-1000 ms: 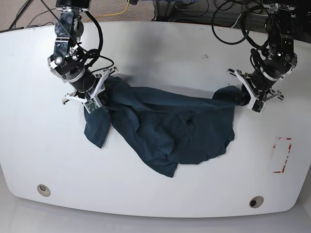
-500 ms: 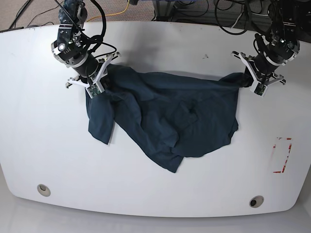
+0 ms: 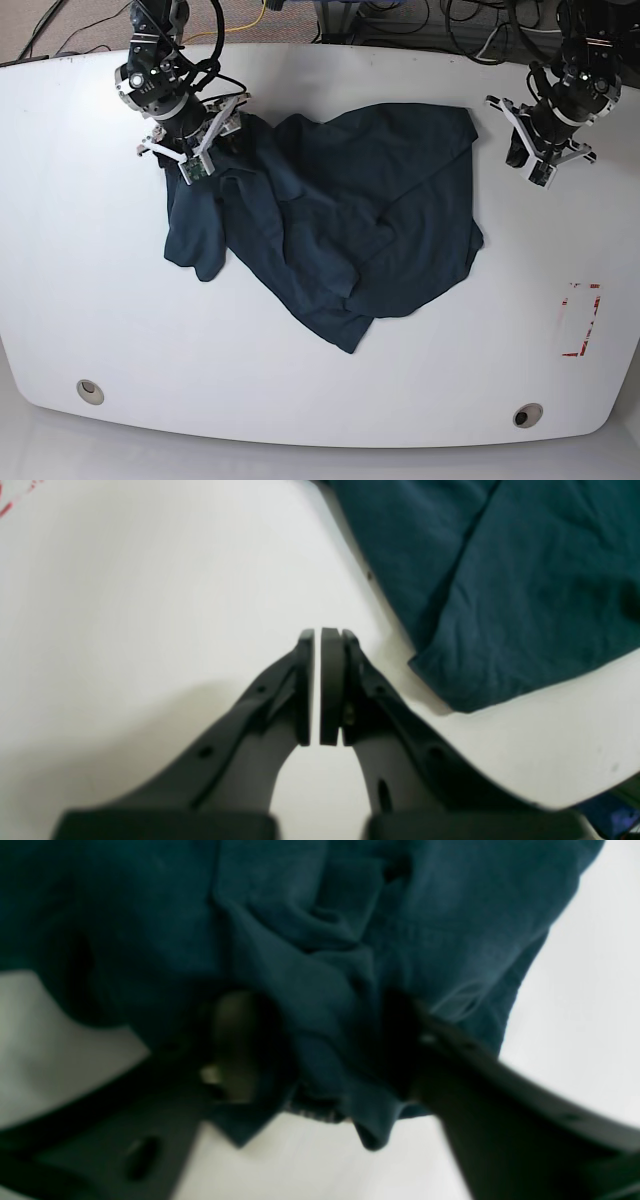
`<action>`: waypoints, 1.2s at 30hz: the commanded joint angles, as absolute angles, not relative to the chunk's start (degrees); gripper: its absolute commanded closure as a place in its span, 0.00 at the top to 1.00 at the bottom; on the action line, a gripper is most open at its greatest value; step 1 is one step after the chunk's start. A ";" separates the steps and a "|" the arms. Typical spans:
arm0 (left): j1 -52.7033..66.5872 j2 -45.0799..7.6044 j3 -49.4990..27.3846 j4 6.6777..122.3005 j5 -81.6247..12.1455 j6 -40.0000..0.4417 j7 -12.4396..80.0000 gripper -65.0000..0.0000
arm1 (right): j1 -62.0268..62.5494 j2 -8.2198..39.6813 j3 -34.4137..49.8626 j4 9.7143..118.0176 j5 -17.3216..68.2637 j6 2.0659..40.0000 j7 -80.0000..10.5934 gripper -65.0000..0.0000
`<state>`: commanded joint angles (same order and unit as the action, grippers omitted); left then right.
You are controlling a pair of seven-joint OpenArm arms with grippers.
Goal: Layout the t-shirt on the table in an organized manner, then fold the t-shirt properly
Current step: 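Lay the stretched shirt down on the table and release both grippers, then grasp the shirt edge near the right gripper again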
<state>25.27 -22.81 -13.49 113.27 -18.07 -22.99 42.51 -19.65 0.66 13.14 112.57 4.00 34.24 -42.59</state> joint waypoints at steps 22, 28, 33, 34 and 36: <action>25.01 -22.55 -13.41 113.36 -18.15 -22.99 42.51 0.01 | -12.53 -2.33 8.48 112.75 4.09 34.59 -42.68 0.76; 24.92 -22.55 -13.41 113.36 -18.15 -22.81 42.51 0.01 | -5.67 -2.33 5.14 107.30 3.82 34.07 -42.68 0.76; 24.48 -22.46 -13.41 113.36 -18.15 -22.81 42.51 0.01 | -0.40 -0.48 4.62 99.56 3.82 34.07 -42.59 0.76; 24.48 -22.46 -13.41 113.27 -18.15 -22.81 42.51 0.01 | -0.04 -0.31 4.62 98.86 3.82 34.07 -42.51 0.76; 24.22 -22.46 -13.41 113.27 -18.15 -22.81 42.51 0.01 | 1.45 0.04 4.88 95.69 3.82 34.07 -41.63 0.76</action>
